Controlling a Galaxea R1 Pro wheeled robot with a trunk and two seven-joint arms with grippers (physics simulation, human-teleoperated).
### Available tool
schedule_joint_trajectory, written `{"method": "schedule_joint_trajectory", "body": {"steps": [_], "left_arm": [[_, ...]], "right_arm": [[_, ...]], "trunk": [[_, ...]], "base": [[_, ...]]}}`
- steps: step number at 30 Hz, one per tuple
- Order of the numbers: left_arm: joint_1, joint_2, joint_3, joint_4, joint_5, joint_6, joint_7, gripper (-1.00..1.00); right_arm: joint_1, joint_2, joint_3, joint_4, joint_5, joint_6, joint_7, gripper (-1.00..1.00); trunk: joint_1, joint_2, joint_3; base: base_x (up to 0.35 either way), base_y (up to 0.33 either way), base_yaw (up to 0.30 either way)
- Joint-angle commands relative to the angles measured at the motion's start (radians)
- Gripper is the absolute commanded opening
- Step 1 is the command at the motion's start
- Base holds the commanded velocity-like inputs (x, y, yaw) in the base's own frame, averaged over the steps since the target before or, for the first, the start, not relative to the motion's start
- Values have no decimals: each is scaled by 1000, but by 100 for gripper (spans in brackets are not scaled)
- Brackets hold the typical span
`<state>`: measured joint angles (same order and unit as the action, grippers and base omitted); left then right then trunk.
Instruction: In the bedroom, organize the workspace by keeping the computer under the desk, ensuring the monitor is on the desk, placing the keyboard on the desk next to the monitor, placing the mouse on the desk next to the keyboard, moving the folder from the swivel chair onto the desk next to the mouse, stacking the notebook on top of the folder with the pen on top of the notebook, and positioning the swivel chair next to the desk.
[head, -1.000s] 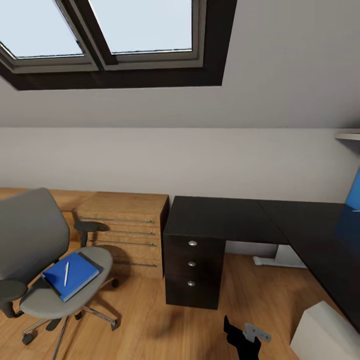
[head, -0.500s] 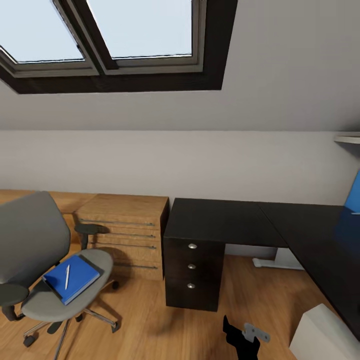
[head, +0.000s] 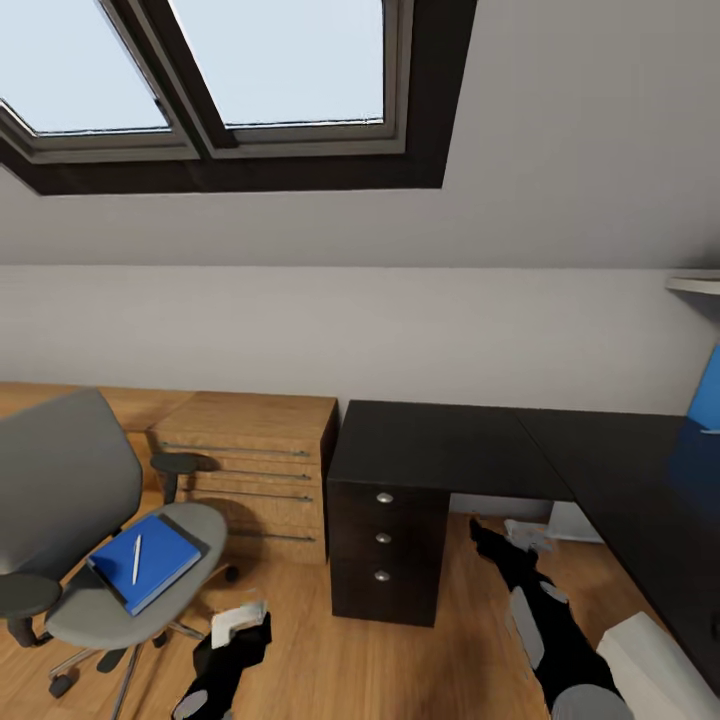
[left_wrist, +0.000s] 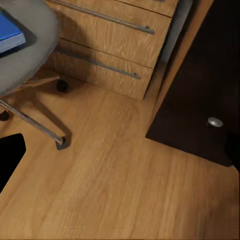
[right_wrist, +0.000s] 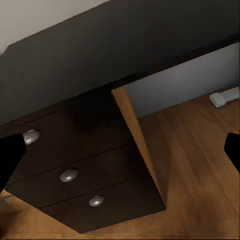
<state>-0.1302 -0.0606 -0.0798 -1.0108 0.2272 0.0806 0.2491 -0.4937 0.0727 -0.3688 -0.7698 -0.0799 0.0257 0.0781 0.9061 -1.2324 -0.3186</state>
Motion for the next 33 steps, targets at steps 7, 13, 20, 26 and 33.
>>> {"method": "schedule_joint_trajectory", "body": {"steps": [7,13,20,26,33], "left_arm": [[0,-43,-1,-426,16,411,21,100],[0,-64,5,-397,14,448,27,100],[0,-59,3,-367,11,442,28,100],[0,-62,0,-334,10,434,28,100],[0,-62,0,-321,10,432,27,100]], "right_arm": [[0,5,44,-484,-9,731,-115,100],[1,3,137,-534,-13,864,-264,100],[1,5,147,-527,-19,871,-281,100],[1,-3,152,-516,-10,872,-278,100],[1,-20,152,-506,-9,873,-277,100]], "trunk": [[-27,49,20],[-50,91,39],[-77,140,61],[-92,168,74],[-92,168,74]], "base": [[0,0,0],[0,0,0],[0,0,0],[0,0,-155],[0,0,-256]]}}
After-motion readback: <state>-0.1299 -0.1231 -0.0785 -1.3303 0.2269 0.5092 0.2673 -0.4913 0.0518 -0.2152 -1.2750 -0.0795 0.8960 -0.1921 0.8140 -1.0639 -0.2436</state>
